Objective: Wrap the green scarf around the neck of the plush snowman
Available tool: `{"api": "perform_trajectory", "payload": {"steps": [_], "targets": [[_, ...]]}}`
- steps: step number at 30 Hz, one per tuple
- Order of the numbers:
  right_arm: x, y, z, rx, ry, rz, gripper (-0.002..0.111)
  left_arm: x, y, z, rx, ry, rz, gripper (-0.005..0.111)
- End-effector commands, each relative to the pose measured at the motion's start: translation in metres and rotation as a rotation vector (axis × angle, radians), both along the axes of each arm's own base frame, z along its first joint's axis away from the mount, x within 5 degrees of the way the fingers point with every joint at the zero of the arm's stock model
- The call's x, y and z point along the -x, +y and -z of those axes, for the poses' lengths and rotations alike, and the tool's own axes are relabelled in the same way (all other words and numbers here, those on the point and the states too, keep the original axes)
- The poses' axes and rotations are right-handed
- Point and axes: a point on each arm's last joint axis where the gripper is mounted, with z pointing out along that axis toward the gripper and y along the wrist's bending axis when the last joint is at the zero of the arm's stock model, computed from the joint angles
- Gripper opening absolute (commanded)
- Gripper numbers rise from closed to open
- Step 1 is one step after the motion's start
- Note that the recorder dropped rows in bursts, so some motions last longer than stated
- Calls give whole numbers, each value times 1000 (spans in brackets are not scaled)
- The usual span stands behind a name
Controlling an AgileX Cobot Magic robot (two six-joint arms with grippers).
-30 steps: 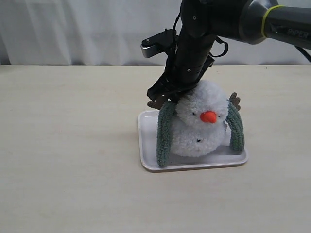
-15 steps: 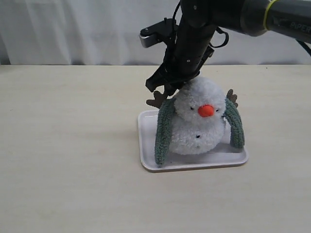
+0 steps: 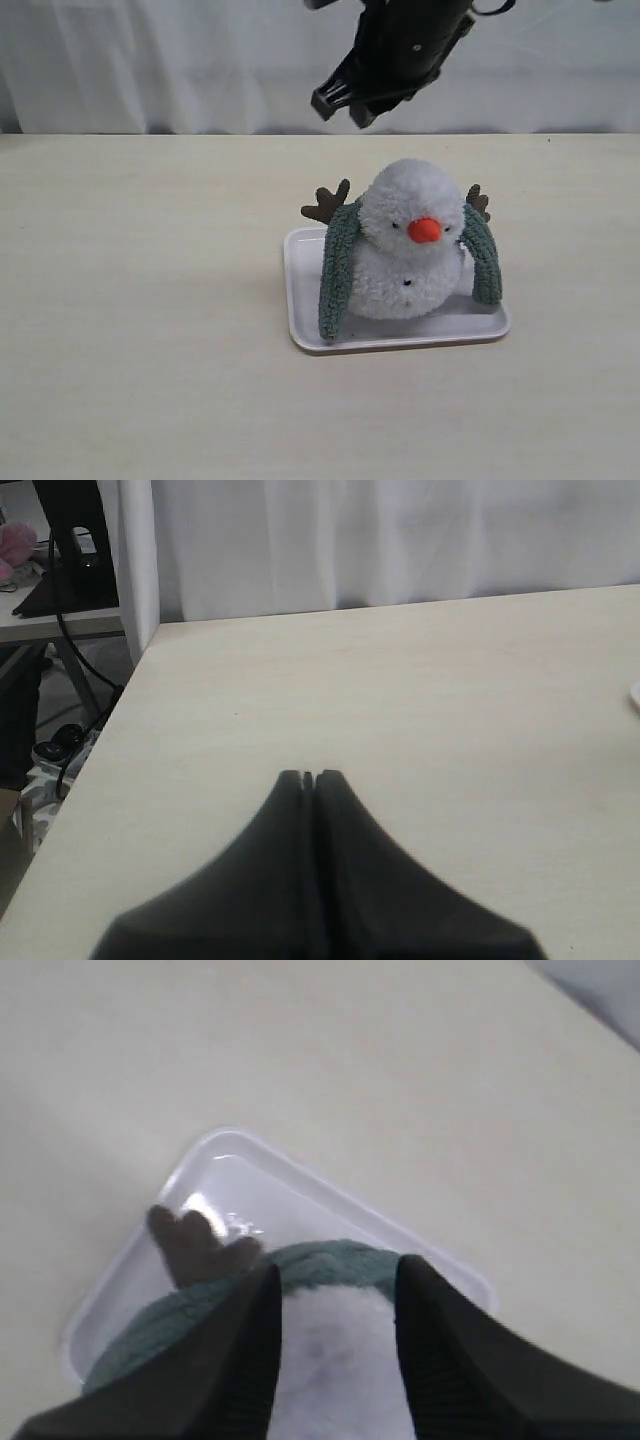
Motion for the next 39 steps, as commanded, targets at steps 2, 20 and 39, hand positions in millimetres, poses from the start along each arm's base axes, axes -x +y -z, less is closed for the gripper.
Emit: {"api": "perform_trajectory", "payload": {"steps": [2,20,39], "targets": [[-3,-48,-17,32,16,163,37,0,0,0,5,-7,-1,0],[33,-136,79,-162,244,43,62,0,0,0,5,-7,-1,0],[50,-144,181,-108,82,38,61,0,0,0,5,-7,-1,0]]}}
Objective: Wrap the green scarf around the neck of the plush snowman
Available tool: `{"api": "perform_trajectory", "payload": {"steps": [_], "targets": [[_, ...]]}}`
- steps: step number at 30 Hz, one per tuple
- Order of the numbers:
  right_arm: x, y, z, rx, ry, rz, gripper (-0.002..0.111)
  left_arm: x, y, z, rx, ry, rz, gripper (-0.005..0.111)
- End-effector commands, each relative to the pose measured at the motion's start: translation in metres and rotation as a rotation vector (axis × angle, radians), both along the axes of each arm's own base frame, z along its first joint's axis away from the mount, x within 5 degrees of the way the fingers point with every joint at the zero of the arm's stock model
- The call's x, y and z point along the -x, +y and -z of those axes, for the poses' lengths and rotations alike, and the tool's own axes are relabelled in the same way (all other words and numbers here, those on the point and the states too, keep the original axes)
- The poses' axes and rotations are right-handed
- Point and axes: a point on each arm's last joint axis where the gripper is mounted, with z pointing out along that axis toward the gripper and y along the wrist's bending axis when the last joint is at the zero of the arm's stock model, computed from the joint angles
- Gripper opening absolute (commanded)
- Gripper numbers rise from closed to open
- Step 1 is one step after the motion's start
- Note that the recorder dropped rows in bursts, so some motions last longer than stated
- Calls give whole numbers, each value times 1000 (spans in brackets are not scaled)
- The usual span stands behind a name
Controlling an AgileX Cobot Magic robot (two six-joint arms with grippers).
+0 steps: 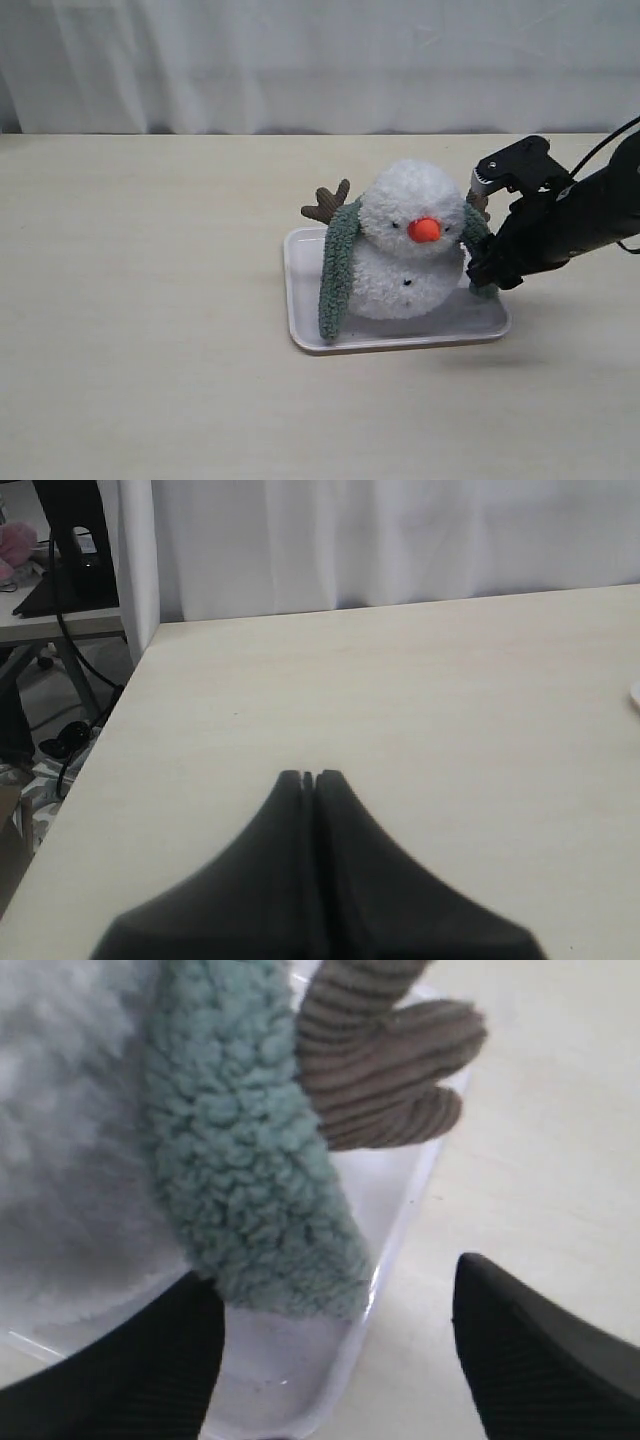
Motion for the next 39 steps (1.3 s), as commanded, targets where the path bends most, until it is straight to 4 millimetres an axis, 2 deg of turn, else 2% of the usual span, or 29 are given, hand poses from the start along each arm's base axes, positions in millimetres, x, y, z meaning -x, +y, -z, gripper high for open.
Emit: {"api": "perform_trajectory", "payload": {"steps": [1,3,6,7,10,12,13,16,20,28,35,39], "targets": [[0,4,17,-37,64,-18,59,0,0,0,5,-7,-1,0],[3,5,18,-50,93,-24,40,0,0,0,5,-7,-1,0],[7,6,6,-62,95,-38,9,0,0,0,5,-7,-1,0],[8,7,0,-68,96,-46,4,0,0,0,5,-7,-1,0],[13,18,-21,-107,106,-88,4,0,0,0,5,-7,-1,0],[19,32,-31,-135,146,-140,4,0,0,0,5,-7,-1,0],[24,46,-35,-162,200,-191,4,0,0,0,5,-7,-1,0],[35,68,-37,-165,254,-277,4,0,0,0,5,-7,-1,0],[34,70,-36,-172,244,-250,4,0,0,0,5,-7,-1,0],[29,69,-4,-134,334,-228,4,0,0,0,5,-7,-1,0],[27,69,-2,-132,326,-223,4,0,0,0,5,-7,-1,0],[30,68,7,-130,352,-217,4,0,0,0,5,-7,-1,0]]}}
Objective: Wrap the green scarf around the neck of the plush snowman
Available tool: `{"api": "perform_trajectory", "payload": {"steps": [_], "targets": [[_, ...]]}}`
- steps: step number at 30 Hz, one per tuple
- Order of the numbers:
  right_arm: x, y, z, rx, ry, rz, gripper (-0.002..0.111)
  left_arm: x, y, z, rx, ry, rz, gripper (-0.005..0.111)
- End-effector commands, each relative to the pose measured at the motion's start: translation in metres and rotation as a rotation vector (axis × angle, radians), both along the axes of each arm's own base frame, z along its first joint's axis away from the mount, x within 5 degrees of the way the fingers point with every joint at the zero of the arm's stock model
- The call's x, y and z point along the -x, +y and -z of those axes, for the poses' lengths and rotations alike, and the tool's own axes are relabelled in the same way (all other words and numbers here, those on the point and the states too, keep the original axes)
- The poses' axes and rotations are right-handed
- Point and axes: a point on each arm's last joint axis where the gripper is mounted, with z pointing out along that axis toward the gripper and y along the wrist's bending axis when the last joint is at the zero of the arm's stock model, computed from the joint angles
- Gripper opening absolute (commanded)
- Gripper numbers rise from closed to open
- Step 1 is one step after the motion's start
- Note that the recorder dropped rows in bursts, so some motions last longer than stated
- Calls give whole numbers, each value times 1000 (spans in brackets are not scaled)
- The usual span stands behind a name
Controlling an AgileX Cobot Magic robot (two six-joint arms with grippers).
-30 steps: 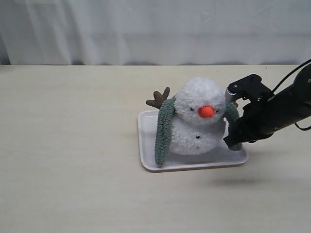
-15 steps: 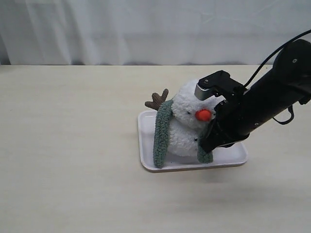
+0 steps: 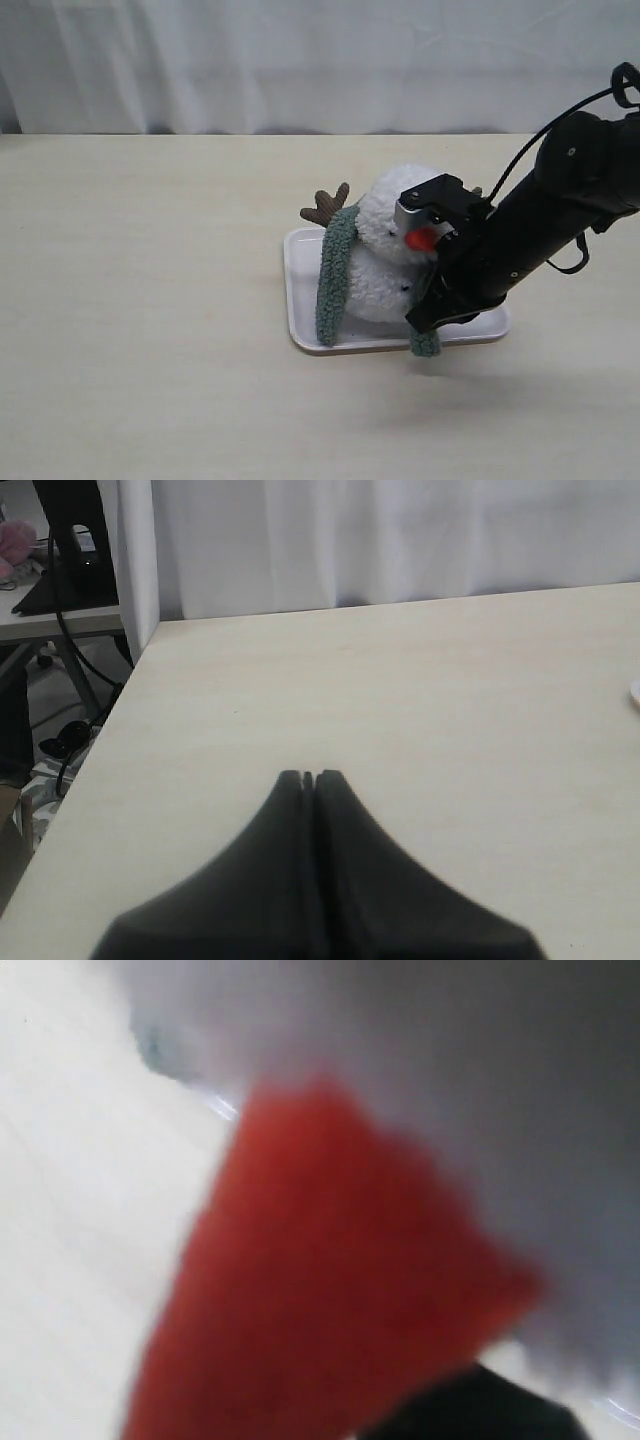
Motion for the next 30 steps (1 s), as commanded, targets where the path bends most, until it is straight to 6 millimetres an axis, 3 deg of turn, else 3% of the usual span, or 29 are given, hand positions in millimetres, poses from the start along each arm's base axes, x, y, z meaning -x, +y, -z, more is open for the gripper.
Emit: {"api": "perform_trajectory", "payload": {"steps": [1,5,8,14,17,22,30], "targets": [[3,-1,10,11,20,-10,4,0,0,0,5,-11,-1,0],[3,-1,7,9,7,-13,4,0,0,0,5,-11,-1,0],[2,-1,3,4,-12,-10,11,0,0,0,5,-11,-1,0],[5,-2,-17,-16,-60,30,46,0,0,0,5,-11,-1,0],[10,-3,-31,-31,-75,67,57,0,0,0,5,-11,-1,0],[25,-6,-51,-54,-9,138,59,0,0,0,5,-11,-1,0],[52,-6,-53,-40,267,90,59,0,0,0,5,-11,-1,0]]}}
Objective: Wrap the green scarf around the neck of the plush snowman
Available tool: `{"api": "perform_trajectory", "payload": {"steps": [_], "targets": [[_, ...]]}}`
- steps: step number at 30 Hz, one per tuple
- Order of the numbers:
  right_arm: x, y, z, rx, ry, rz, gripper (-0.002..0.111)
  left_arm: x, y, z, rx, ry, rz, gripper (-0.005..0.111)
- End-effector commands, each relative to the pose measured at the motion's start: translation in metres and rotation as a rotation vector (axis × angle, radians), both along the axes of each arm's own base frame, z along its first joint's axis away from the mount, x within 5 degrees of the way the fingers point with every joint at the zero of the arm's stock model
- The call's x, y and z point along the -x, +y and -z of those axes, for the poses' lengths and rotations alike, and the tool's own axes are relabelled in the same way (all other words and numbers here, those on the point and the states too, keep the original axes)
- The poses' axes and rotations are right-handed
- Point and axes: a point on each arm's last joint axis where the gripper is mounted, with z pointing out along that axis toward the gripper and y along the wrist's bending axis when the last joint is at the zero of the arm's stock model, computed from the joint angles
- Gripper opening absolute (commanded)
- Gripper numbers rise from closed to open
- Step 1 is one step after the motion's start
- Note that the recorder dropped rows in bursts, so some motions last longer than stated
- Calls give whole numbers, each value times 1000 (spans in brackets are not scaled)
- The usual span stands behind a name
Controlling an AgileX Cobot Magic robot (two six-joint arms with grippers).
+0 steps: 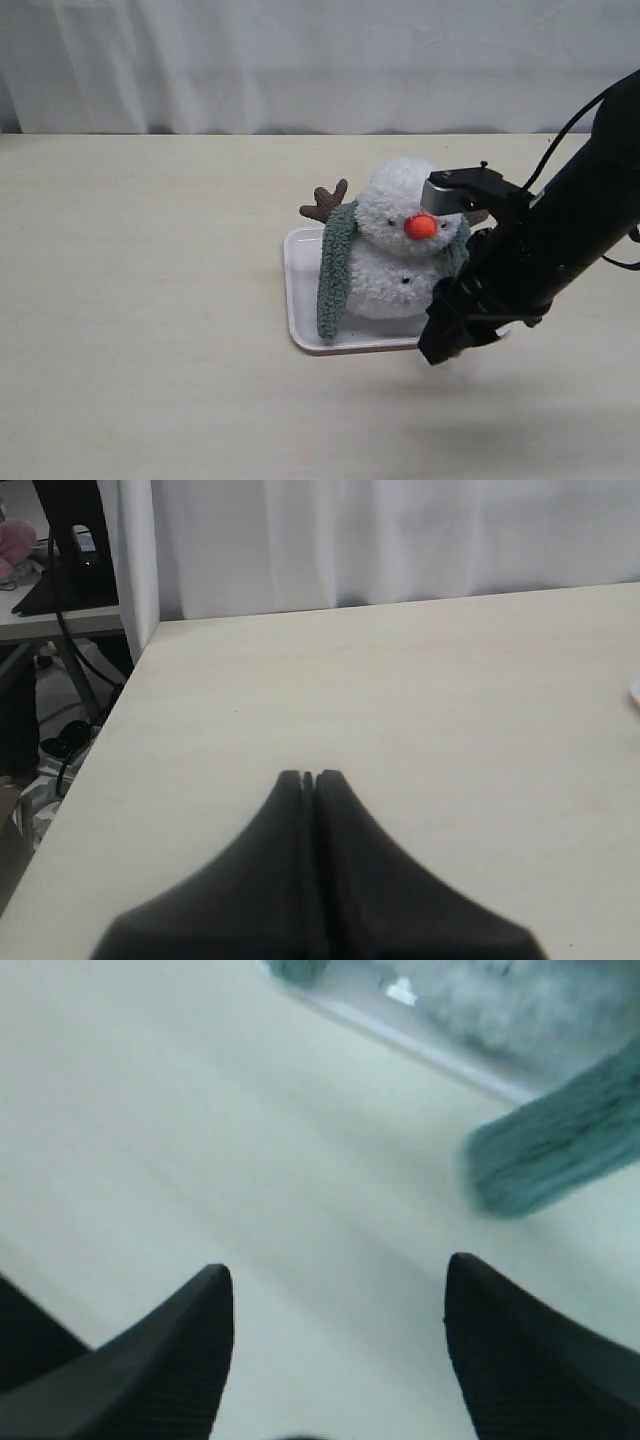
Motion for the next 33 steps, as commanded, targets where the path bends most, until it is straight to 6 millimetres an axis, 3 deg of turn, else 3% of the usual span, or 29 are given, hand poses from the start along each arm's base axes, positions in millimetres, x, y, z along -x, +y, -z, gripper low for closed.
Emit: {"api": "perform_trajectory", "payload": {"steps": [1,6,13,15,18,23,28,33], "targets": [[11,1,-4,-20,102,-28,59,0,0,0,5,-11,-1,0],[14,9,-12,-120,79,-71,57,0,0,0,5,-11,-1,0],[20,9,-49,-218,-168,-63,55,0,0,0,5,-11,-1,0],[22,16,-60,-230,-261,-41,55,0,0,0,5,-11,-1,0],[29,41,-65,-223,-362,-55,55,0,0,0,5,-11,-1,0],[36,80,-50,-73,-468,59,55,0,0,0,5,-11,-1,0],[35,95,-19,129,-468,169,55,0,0,0,5,-11,-1,0],[37,116,9,133,-400,204,55,0,0,0,5,-11,-1,0]]}}
